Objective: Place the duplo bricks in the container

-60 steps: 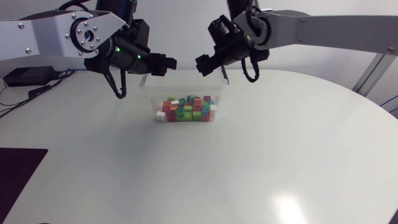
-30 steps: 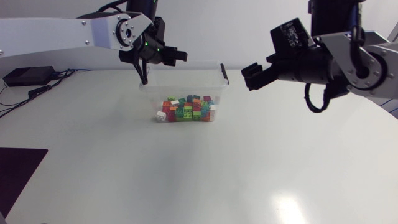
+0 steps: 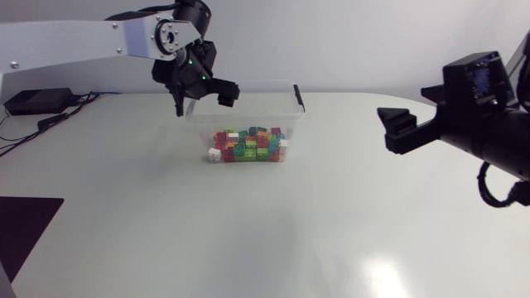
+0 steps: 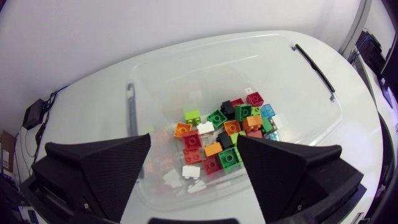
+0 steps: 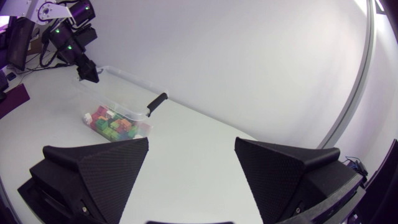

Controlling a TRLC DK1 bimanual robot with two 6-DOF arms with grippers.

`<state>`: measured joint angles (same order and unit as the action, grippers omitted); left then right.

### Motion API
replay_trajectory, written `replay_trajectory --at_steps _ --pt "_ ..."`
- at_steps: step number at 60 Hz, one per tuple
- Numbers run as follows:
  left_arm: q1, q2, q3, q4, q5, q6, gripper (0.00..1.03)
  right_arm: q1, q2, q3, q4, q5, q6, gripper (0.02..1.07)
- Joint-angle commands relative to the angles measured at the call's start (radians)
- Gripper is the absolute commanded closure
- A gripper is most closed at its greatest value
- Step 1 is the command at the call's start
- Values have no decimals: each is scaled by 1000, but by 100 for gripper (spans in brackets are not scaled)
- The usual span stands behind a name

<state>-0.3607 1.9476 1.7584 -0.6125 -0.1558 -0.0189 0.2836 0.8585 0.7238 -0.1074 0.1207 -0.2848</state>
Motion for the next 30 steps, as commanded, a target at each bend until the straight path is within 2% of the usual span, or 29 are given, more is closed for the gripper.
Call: replay_trajectory --at_steps 1,8,18,30 --pt "23 -124 -65 -1 -2 33 3 -35 -70 -50 -12 10 -17 7" --pt "45 -286 -217 56 -2 74 3 -98 -182 -101 -34 8 -22 7" --pt "86 -524 -427 129 -2 73 4 -153 -338 -184 -66 4 -33 7" --pt "126 -753 -599 129 -2 65 4 -175 -492 -244 -110 8 -40 7"
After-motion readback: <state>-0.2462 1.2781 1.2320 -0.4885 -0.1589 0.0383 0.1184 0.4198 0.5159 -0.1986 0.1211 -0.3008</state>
